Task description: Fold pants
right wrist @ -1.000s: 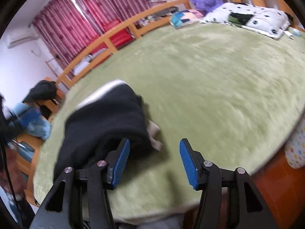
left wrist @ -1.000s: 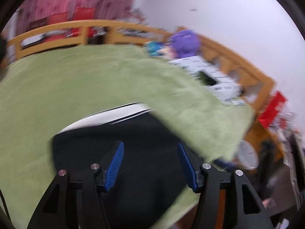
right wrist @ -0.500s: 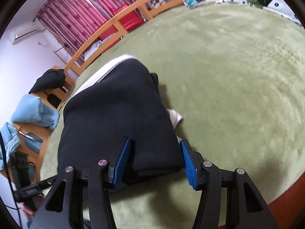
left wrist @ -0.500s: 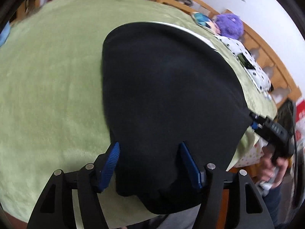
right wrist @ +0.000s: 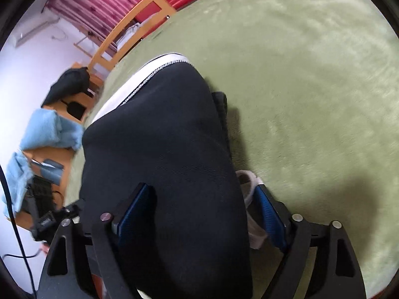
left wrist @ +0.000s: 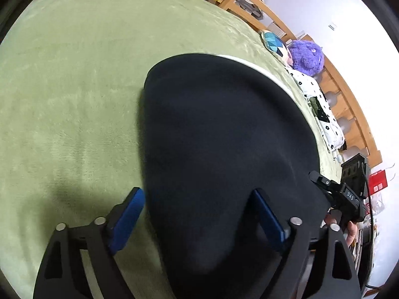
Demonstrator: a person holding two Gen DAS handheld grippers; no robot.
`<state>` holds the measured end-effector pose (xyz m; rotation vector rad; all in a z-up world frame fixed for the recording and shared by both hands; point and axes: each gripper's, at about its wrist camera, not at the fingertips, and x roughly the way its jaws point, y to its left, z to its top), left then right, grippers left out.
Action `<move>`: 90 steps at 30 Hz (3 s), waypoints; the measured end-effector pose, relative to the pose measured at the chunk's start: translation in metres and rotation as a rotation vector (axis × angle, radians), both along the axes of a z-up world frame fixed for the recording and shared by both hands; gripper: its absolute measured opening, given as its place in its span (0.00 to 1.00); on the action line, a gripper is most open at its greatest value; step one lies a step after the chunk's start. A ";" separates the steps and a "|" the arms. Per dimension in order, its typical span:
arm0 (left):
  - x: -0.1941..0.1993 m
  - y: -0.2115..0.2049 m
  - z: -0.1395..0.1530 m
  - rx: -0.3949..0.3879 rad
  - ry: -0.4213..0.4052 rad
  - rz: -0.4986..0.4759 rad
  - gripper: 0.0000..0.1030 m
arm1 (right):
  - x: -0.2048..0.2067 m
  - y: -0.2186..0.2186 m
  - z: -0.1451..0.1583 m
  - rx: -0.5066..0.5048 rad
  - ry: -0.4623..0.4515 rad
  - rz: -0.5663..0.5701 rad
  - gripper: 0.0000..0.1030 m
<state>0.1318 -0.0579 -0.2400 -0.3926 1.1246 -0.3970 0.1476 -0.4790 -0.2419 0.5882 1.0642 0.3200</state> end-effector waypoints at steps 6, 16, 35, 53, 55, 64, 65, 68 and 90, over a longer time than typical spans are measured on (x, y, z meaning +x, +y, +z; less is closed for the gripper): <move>0.014 -0.006 -0.016 -0.105 0.036 0.010 0.60 | 0.007 0.014 -0.010 0.051 0.006 0.016 0.77; 0.022 0.020 0.047 -0.131 -0.133 -0.049 0.21 | -0.021 0.035 0.040 0.011 -0.142 -0.091 0.28; -0.038 0.170 0.079 0.235 -0.189 0.130 0.50 | -0.058 0.204 0.078 -0.297 -0.290 0.117 0.52; -0.003 0.160 0.099 0.158 -0.280 0.129 0.57 | -0.028 0.217 0.119 -0.321 -0.464 0.214 0.42; 0.030 0.149 0.104 0.111 -0.307 0.122 0.57 | 0.001 0.225 0.121 -0.308 -0.491 0.199 0.41; 0.107 0.138 0.039 0.219 -0.195 0.195 0.58 | 0.106 0.234 0.036 -0.273 -0.218 0.167 0.00; 0.107 0.143 0.039 0.218 -0.190 0.206 0.60 | 0.108 0.229 0.036 -0.240 -0.210 0.157 0.00; 0.108 0.154 0.038 0.222 -0.148 0.243 0.64 | 0.104 0.237 0.039 -0.326 -0.226 0.157 0.00; -0.092 0.160 0.061 0.261 -0.121 0.289 0.62 | -0.082 0.192 0.080 -0.391 -0.278 0.014 0.38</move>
